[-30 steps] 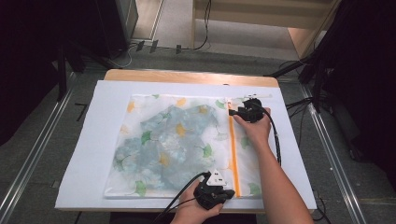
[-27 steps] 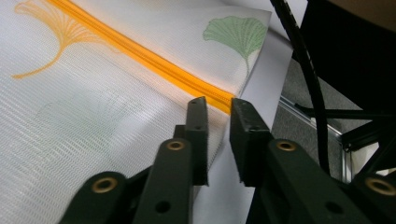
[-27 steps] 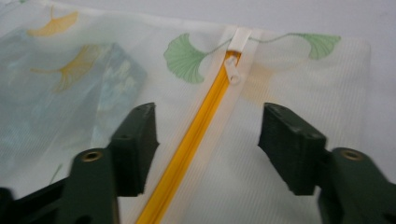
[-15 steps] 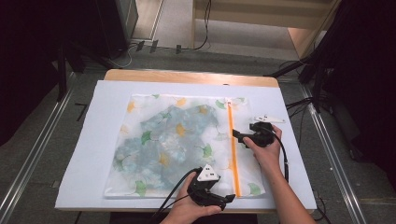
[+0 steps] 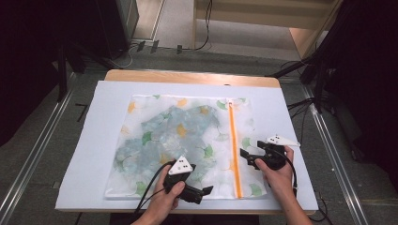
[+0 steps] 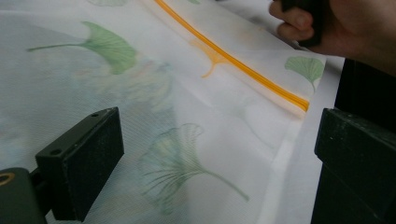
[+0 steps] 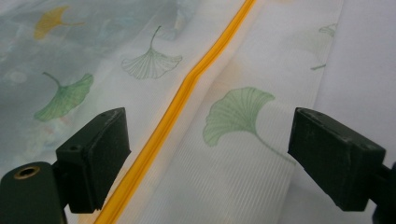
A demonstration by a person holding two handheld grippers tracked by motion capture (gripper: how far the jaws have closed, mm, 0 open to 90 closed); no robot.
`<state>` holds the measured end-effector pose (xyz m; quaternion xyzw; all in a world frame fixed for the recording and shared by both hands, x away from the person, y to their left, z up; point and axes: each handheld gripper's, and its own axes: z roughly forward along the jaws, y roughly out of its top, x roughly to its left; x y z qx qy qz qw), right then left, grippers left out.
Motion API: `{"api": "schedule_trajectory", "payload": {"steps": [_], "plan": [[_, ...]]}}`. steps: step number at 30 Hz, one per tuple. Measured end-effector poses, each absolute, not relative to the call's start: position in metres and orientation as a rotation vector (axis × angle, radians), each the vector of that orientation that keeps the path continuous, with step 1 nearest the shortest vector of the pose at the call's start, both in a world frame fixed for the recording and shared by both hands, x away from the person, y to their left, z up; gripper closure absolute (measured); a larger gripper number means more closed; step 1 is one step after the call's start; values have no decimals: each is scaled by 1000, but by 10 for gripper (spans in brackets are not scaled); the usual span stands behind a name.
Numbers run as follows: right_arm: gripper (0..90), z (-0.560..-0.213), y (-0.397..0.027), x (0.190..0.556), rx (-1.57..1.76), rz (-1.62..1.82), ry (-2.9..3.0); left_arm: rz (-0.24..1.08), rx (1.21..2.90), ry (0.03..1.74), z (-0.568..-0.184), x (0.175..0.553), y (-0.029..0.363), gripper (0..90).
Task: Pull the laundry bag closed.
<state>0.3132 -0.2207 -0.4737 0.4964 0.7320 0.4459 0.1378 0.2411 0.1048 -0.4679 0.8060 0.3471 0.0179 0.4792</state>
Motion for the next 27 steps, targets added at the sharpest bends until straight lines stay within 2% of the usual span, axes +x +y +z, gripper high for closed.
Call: {"api": "schedule_trajectory", "payload": {"steps": [7, 11, 27], "plan": [[102, -471, -227, 289, 1400, 1303, 2164, 166, 1910, 889, -454, 254, 156, 15], [84, -469, -233, 277, 1398, 1310, 2169, 254, 1938, 901, -453, 256, 181, 15], [74, -460, -266, 241, 1397, 1327, 2137, 402, 1881, 1046, -443, 249, 286, 15]]}}
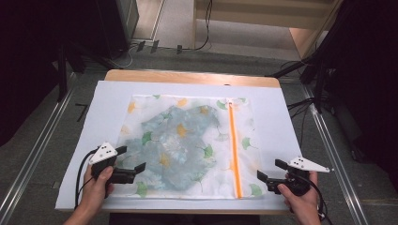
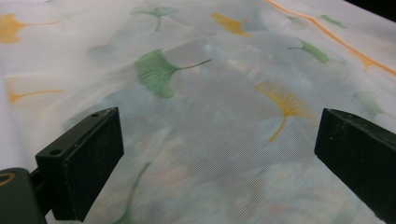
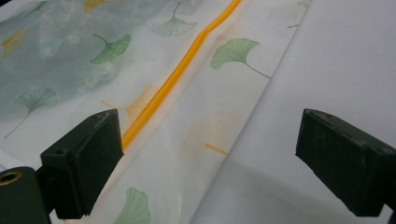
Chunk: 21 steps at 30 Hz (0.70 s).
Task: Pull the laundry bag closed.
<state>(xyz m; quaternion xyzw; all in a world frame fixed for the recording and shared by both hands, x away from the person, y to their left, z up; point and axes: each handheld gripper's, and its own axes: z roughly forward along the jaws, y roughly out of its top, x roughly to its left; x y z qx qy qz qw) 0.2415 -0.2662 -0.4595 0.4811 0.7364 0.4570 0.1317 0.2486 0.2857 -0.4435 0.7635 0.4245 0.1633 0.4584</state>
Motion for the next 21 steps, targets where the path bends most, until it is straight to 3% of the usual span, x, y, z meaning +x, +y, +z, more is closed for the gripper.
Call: {"api": "schedule_trajectory", "payload": {"steps": [21], "plan": [[91, -456, -303, 224, 1436, 1378, 2040, 449, 1770, 1098, -433, 226, 336, 15]]}}
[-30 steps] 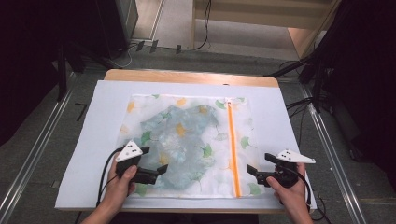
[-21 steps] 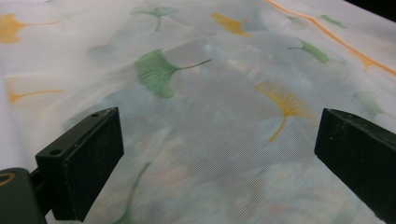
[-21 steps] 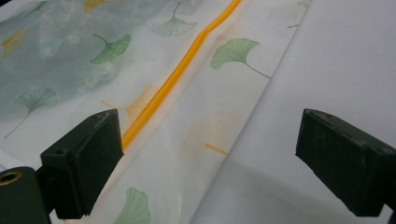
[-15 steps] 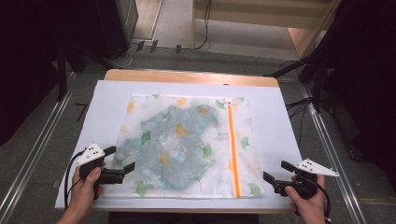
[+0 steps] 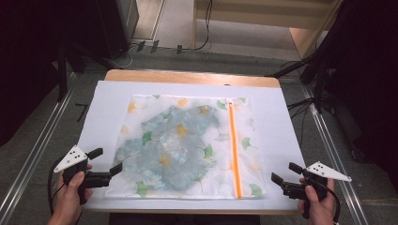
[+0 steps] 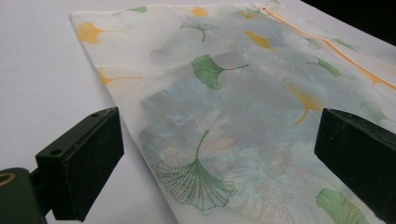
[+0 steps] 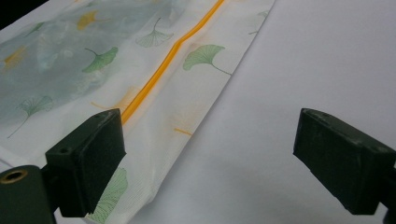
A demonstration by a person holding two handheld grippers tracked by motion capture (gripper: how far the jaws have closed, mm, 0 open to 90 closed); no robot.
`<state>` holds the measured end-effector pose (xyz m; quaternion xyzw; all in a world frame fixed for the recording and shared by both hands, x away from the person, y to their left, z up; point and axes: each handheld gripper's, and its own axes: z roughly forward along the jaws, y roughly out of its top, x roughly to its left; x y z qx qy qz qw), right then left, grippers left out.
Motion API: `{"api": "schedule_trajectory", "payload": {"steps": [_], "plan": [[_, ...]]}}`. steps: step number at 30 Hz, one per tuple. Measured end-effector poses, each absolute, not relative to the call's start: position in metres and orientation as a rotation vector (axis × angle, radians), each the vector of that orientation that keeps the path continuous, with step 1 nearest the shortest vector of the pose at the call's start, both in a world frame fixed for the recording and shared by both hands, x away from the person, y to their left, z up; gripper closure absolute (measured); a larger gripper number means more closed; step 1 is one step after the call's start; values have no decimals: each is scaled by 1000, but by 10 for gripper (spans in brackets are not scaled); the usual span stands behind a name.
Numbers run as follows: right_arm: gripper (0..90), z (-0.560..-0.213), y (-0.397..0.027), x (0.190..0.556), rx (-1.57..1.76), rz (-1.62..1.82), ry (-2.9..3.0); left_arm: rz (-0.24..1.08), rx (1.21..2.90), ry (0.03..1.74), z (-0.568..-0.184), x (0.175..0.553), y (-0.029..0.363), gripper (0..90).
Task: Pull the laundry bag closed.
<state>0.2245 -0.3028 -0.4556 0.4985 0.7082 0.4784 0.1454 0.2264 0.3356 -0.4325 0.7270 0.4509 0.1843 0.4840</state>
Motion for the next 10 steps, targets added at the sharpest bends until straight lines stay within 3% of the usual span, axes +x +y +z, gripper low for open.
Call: {"api": "schedule_trajectory", "payload": {"steps": [10], "plan": [[91, -458, -302, 226, 1441, 1360, 2047, 451, 1811, 1108, -434, 229, 331, 16]]}}
